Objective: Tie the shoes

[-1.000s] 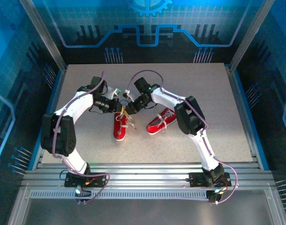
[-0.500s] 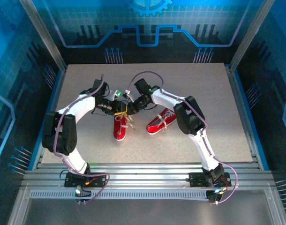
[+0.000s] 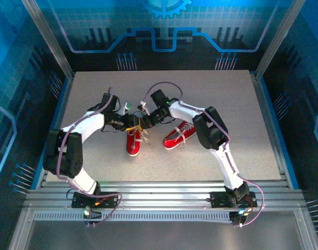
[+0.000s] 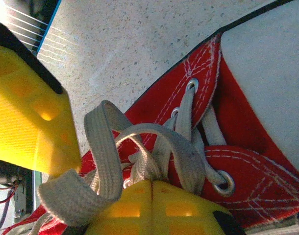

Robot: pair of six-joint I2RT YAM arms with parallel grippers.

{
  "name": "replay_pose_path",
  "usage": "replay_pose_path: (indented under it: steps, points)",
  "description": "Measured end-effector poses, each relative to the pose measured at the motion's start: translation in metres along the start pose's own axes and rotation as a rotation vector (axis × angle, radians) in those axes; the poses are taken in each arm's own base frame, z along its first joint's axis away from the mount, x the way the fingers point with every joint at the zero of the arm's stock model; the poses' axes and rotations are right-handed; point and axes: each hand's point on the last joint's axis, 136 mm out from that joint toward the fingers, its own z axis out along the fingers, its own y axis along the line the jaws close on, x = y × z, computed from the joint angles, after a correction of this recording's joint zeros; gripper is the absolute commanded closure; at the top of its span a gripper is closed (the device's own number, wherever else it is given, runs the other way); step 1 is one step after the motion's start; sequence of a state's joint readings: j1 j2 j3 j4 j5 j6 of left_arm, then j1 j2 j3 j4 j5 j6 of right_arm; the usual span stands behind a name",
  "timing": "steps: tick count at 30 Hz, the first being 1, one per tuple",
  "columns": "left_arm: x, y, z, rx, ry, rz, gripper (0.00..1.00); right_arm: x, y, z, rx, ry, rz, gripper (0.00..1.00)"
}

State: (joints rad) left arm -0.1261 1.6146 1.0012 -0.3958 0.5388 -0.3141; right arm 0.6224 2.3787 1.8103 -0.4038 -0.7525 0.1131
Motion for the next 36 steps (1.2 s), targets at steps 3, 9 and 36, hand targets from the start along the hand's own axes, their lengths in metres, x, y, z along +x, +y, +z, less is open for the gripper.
replay_pose_path:
  steps: [3,9,36]
  points:
    - [0.000,0.001,-0.002,0.004,-0.016,-0.019,0.51,0.000,0.000,0.000,-0.010,-0.007,0.001,1.00]
    - [-0.009,0.008,-0.010,0.010,-0.065,-0.064,0.52,0.000,-0.001,0.002,-0.016,-0.016,0.009,1.00]
    - [-0.009,0.057,-0.008,0.038,-0.078,-0.331,0.80,-0.001,0.000,0.002,-0.024,-0.024,0.017,1.00]
